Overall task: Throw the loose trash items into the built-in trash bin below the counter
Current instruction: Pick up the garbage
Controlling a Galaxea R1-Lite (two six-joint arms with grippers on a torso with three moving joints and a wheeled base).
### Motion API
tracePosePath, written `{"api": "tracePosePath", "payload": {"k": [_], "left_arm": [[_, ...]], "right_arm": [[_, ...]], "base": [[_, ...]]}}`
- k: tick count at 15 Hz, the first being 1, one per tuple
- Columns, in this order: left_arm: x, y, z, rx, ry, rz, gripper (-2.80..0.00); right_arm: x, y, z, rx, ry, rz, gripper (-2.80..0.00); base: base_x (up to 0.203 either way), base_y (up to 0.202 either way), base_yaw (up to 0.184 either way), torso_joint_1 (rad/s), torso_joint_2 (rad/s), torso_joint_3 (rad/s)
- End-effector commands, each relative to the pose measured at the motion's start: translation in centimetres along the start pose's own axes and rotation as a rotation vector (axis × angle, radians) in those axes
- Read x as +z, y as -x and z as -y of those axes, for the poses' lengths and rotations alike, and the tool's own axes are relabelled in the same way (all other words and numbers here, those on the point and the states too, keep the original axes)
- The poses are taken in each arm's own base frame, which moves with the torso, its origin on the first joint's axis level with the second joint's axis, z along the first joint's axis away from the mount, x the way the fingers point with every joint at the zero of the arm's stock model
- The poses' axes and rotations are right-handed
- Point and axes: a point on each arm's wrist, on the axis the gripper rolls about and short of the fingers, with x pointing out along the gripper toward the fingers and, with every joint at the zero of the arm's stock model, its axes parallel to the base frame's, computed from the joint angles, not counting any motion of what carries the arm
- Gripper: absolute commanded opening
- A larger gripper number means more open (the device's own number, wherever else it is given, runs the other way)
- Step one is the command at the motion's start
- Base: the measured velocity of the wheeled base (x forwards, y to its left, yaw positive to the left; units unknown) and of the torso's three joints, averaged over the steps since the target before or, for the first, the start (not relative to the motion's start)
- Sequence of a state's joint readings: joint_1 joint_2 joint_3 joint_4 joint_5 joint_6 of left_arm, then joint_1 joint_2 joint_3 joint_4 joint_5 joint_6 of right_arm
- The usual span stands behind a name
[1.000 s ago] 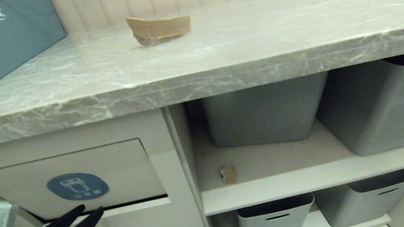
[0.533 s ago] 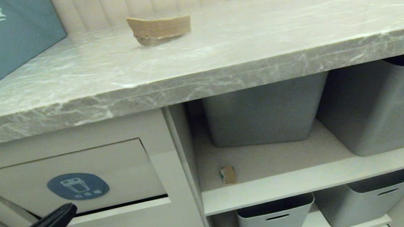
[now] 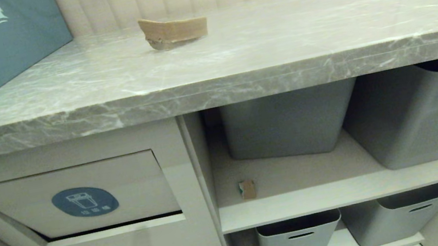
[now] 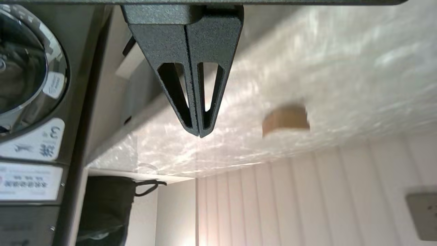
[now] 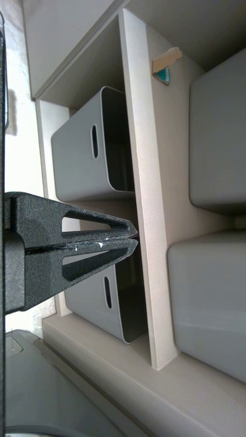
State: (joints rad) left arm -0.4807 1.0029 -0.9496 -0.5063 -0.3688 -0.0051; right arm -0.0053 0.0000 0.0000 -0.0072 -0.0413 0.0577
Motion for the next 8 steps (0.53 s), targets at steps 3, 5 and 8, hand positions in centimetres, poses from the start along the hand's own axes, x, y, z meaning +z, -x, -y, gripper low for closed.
{"api": "tracePosePath", "payload": {"k": [3,5,8], "left_arm": [[-1.5,-9.2,-3.0,0.025,0.031,-0.050,-2.80],[-1.0,-12.7,-4.2,0.050,0.020,-0.016,-2.80],[-0.9,-14.1,-5.0,0.125,0.032,-0.070,-2.80]], "right_arm": [[0.0,0.0,0.0,-0.001,-0.001,-0.003,-2.80],[0.0,0.0,0.0,-0.001,-0.001,-0.003,-2.80],[0.0,0.0,0.0,0.000,-0.001,-0.003,-2.80]], "base": [[0.000,0.000,0.000,0.000,0.00,0.000],[0.000,0.000,0.000,0.000,0.00,0.000],[0.000,0.000,0.000,0.000,0.00,0.000]]}}
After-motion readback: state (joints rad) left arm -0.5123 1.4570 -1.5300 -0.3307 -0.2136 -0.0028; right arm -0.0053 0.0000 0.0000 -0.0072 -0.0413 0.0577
